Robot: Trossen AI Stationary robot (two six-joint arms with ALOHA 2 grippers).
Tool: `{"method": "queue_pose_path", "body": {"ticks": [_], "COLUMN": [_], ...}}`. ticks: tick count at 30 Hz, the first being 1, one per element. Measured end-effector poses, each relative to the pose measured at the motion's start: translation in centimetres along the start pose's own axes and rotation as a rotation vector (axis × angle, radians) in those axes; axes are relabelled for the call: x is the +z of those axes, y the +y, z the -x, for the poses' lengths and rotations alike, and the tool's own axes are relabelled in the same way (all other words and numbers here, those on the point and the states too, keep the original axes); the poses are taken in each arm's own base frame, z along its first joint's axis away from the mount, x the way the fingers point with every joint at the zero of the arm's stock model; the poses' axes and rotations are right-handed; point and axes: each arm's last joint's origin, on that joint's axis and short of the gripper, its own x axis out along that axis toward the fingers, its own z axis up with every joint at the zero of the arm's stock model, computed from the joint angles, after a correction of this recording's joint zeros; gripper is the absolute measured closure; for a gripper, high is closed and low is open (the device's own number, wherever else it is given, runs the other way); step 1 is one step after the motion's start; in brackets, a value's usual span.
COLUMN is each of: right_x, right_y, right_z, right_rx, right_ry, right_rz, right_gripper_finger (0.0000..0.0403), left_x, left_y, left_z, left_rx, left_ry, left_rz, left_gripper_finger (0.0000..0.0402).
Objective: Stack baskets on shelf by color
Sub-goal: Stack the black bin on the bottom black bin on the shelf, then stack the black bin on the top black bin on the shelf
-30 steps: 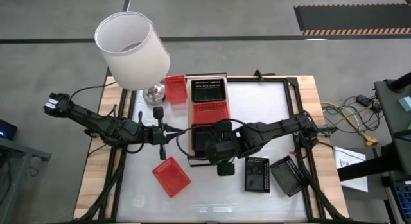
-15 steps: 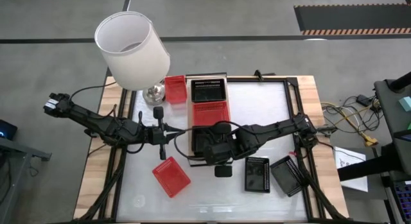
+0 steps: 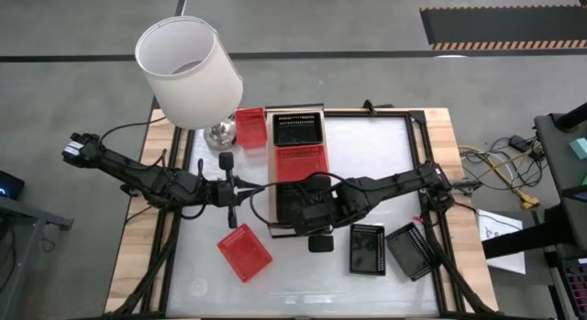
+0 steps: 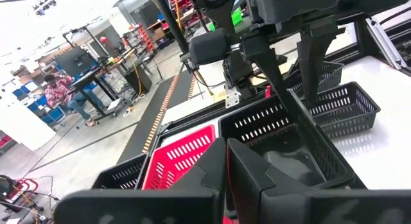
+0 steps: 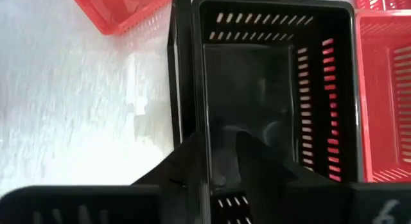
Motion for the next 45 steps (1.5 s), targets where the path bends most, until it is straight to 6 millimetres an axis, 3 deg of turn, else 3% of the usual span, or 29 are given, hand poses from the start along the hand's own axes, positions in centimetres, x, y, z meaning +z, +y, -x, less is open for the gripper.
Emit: {"method": "queue_pose_path", "body": {"ticks": [6, 11, 16, 19, 25, 31, 39, 45], "right_x": [-0.5, -1.9, -3.8, -4.6, -6.6, -9.5, -14.9, -18.0], "right_y": [-0.5, -0.5, 0.8, 2.1, 4.7, 7.3, 10.1, 12.0], "right_z": [1.7, 4.6, 7.4, 8.1, 8.0, 6.6, 5.6, 3.2], "right_rx": [0.006, 0.020, 0.044, 0.062, 0.072, 0.016, -0.065, -0.135], "right_ry": [-0.025, -0.038, -0.049, -0.050, 0.019, 0.121, 0.230, 0.250], "right_rz": [-0.009, -0.066, -0.171, -0.284, -0.448, -0.579, -0.893, -1.135], "right_gripper_finger": [0.0290, 0.0300, 0.0320, 0.0327, 0.0309, 0.0267, 0.0224, 0.0216], "left_x": [0.0, 0.0, 0.0, 0.1, 0.1, 0.1, 0.1, 0.1], "left_y": [0.0, 0.0, 0.0, 0.0, 0.0, 0.0, 0.0, 0.0], "left_z": [0.0, 0.0, 0.0, 0.0, 0.0, 0.0, 0.0, 0.0], "left_rx": [0.000, 0.000, 0.001, 0.003, 0.003, 0.005, 0.004, 0.003], "left_ry": [0.000, 0.000, -0.002, -0.007, -0.007, -0.012, -0.010, -0.007], "left_rz": [0.003, 0.023, 0.028, 0.037, 0.056, 0.065, 0.086, 0.083], "left_gripper_finger": [0.0402, 0.0402, 0.0402, 0.0402, 0.0402, 0.0402, 0.0402, 0.0402]}}
